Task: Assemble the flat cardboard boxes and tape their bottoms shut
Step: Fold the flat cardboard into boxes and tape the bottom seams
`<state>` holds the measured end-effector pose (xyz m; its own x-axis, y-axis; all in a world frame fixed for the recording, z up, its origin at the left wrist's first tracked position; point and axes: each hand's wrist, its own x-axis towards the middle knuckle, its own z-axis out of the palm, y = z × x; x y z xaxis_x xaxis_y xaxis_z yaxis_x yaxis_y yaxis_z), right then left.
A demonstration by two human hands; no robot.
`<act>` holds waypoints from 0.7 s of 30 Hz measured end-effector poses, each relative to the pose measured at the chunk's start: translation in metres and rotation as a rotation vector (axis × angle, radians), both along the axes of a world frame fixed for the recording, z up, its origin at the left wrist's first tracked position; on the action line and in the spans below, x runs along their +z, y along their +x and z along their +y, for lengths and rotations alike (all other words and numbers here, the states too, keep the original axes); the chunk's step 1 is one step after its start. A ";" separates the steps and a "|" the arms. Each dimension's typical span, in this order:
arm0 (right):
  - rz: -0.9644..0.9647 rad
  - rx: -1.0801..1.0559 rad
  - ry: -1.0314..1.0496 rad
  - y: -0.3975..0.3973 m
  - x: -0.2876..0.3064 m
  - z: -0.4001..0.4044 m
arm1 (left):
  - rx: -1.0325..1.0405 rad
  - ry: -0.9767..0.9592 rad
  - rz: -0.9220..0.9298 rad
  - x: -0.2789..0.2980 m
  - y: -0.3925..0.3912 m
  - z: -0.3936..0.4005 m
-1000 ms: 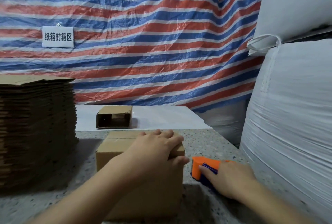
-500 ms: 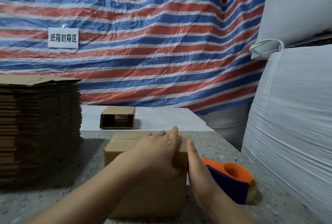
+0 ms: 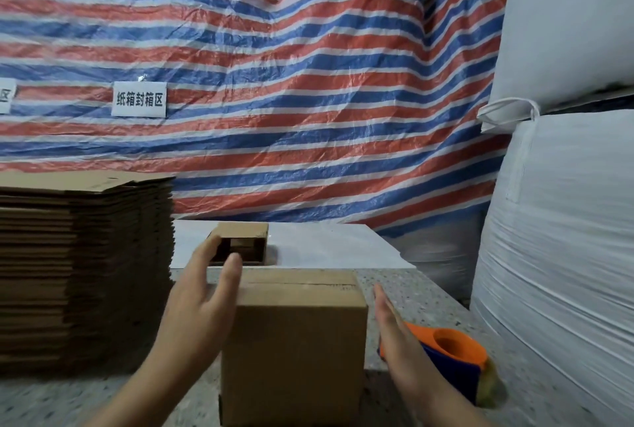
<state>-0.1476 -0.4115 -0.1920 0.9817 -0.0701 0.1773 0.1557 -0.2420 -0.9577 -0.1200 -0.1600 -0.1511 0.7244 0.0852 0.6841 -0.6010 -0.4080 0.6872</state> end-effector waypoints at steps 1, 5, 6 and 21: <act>-0.032 0.028 -0.010 0.000 -0.004 0.001 | -0.018 -0.031 0.111 -0.010 0.001 0.005; -0.085 0.057 -0.063 0.003 -0.025 0.013 | -0.218 -0.164 0.330 -0.040 -0.002 0.002; -0.095 0.004 -0.074 0.003 -0.029 0.018 | -0.230 -0.185 0.338 -0.043 -0.002 0.000; 0.194 -0.428 -0.218 0.082 0.043 0.014 | 0.152 -0.201 0.692 -0.006 0.082 -0.007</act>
<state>-0.0658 -0.3975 -0.1495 0.8894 -0.4543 0.0503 -0.1764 -0.4427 -0.8792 -0.0380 -0.1674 -0.1568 0.9548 0.2951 0.0352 0.0507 -0.2784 0.9591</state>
